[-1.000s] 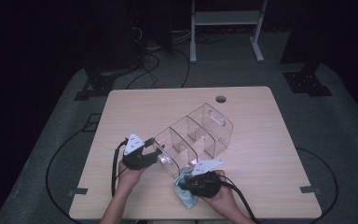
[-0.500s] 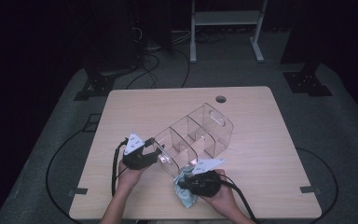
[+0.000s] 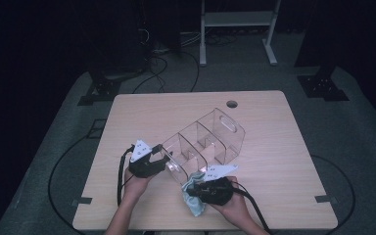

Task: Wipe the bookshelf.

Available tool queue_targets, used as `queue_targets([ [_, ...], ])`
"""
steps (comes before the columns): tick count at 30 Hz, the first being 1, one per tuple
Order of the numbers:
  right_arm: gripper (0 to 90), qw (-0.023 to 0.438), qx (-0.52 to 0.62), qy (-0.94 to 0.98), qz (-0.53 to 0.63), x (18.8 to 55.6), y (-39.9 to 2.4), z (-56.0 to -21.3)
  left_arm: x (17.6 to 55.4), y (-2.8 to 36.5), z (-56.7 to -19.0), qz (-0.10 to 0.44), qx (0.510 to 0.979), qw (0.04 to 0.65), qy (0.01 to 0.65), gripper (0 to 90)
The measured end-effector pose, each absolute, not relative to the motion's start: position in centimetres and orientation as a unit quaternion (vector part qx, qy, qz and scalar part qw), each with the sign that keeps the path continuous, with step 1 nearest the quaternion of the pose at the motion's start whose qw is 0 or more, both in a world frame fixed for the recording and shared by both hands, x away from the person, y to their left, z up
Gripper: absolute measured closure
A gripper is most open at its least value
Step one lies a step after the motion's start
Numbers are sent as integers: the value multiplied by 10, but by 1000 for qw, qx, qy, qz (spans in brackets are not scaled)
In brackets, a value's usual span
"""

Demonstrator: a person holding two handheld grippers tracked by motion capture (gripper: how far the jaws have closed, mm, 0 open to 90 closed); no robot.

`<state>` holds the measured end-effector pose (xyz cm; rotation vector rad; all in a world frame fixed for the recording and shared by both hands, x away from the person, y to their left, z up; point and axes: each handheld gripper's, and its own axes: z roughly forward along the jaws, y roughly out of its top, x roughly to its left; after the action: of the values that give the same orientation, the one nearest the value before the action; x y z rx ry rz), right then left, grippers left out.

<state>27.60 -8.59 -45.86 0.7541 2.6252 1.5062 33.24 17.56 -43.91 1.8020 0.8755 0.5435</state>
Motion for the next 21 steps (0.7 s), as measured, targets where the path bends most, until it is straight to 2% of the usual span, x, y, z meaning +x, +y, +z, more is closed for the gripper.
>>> queue_targets([
  [4,814,-1,249,850,465,278,-83,-473,333,176,-438,225,751,505,361,465],
  [6,814,0,248,849,467,278,-84,-469,332,176,-437,223,750,506,363,435],
  [7,814,-2,247,845,474,277,-86,-466,331,176,-436,227,751,503,362,391],
  [15,814,1,247,831,499,276,-103,-447,324,179,-433,223,756,500,360,367],
  [21,814,13,260,822,507,278,-124,-438,303,189,-428,226,758,497,356,346],
])
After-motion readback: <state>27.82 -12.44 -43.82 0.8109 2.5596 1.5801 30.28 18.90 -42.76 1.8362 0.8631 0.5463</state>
